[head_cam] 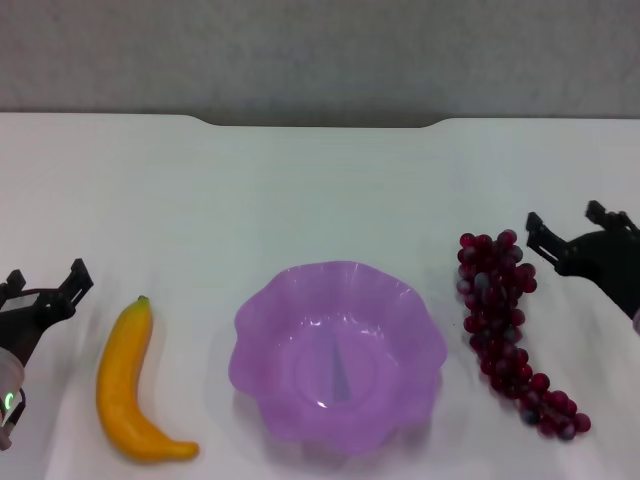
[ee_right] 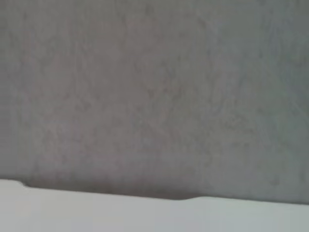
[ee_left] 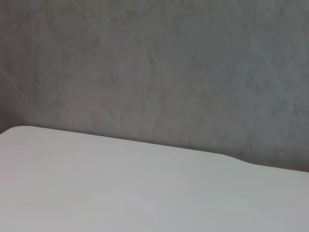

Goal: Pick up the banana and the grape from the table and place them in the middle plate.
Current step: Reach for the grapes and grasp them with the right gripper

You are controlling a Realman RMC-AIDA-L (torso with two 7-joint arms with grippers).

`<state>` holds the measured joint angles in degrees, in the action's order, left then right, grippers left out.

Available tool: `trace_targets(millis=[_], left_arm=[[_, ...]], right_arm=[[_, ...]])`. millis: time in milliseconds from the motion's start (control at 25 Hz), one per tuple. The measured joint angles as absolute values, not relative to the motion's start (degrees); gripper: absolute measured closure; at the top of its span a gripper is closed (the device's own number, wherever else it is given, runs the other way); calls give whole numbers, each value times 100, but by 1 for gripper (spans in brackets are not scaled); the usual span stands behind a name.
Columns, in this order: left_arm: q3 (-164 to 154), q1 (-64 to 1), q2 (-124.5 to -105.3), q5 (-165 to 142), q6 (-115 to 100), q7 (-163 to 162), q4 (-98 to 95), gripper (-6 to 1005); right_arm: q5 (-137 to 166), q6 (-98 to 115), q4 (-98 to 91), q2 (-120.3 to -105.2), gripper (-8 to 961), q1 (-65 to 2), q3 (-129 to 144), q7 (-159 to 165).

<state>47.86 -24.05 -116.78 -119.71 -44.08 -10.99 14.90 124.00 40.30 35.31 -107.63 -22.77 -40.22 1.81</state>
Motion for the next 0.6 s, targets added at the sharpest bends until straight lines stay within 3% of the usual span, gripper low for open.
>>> trace_targets(millis=[120,240,320,440,520,600], left_arm=[[4796,-2395,-11680,-11970,-4401,-1098,1440,105],[4794,-2410,-11686,-11971,-4393,-1098,1410,105],[4786,-2428,-11687,-11971,-4376,-1098,1412,105],[4782,-2438,-11693,-11970,-4361,-1098,1413,105],[4781,-2442,-11695,-11970,-4360,-1098,1413,105],[4782,-2445,-11694,-11971,-4359,-1098,1434,105]], right_arm=[[12675,2845,4654,-10400,85,-2103,-4537,78],[13118,1227,5685,-10316,86,-1781,-5547,-286],[13524,-242,6375,-10485,87,-1554,-6484,-710],[14098,-2388,7226,-11137,87,-1398,-8017,-1315],[14338,-3487,7673,-11438,88,-1419,-8785,-1523],[14417,-4325,7956,-11469,88,-1526,-9175,-1445]])
